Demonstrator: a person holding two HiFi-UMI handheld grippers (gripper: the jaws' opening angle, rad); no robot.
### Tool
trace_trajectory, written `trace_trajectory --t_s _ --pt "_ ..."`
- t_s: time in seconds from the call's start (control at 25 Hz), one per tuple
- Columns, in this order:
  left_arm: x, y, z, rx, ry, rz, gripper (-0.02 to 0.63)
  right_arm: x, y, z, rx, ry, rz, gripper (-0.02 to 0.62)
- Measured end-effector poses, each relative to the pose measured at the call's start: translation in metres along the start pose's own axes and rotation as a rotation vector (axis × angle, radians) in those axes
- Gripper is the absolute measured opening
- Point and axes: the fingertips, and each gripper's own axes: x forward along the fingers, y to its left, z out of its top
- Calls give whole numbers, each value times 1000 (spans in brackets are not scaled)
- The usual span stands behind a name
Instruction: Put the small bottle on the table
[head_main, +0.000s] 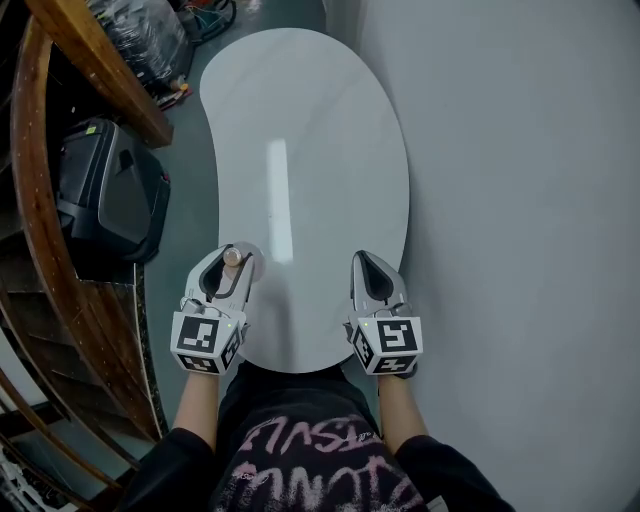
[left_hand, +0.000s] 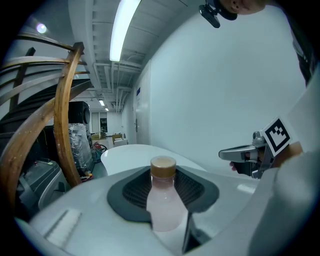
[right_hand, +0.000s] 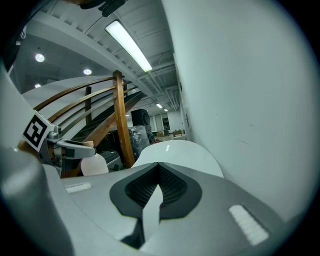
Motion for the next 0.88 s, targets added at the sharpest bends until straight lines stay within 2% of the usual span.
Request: trace_trajectory --t_s 0.44,0.88 --pt "12 13 5 -15 -35 -24 152 11 0 10 -25 -9 -35 11" --pt "24 15 -5 -13 -19 -52 152 14 -1 3 -32 4 -53 11"
